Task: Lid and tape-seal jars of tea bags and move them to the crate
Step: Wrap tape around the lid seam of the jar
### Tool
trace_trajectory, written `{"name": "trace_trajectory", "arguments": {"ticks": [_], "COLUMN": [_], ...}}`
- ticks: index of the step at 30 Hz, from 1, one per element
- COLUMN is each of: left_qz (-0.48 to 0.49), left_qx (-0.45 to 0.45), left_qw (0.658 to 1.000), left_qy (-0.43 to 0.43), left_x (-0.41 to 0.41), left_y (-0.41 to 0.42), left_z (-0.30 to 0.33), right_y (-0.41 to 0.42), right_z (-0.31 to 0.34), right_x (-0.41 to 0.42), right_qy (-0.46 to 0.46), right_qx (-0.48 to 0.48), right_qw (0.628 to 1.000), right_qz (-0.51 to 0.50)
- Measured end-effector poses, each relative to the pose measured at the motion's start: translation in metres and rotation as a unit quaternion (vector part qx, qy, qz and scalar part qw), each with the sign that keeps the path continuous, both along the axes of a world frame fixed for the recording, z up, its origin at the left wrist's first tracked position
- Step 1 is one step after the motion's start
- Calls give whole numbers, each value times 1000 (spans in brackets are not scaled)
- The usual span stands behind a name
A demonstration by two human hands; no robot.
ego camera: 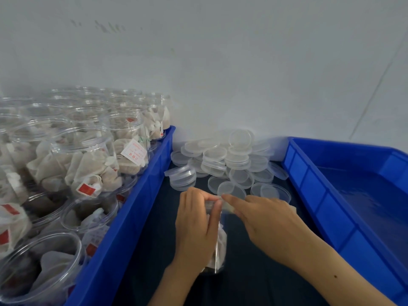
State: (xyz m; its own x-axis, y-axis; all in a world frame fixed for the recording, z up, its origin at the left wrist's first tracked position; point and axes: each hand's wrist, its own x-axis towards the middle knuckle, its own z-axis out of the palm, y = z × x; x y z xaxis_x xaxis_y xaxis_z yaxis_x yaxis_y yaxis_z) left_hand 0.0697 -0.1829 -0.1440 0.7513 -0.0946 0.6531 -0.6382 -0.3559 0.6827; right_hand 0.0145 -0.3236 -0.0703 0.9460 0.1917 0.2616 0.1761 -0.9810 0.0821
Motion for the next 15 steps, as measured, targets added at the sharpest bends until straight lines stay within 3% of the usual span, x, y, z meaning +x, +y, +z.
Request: {"name": "trace_trajectory", "arguments": {"ticks": [9,15], "left_qz": [-26,-42], "left_qx": [-41,-49], "left_qw": [997,995], "left_qy": [57,76], "left_x": [12,17], "left_y": [12,15], "left_z": [0,0], "right_y": [-4,-16], "right_z": [1,-2], "right_x": [17,23], "right_qy": [-26,-13], "right_qx": [-41,-19], "right_qw": [999,1000], "right_qz": [10,11]}}
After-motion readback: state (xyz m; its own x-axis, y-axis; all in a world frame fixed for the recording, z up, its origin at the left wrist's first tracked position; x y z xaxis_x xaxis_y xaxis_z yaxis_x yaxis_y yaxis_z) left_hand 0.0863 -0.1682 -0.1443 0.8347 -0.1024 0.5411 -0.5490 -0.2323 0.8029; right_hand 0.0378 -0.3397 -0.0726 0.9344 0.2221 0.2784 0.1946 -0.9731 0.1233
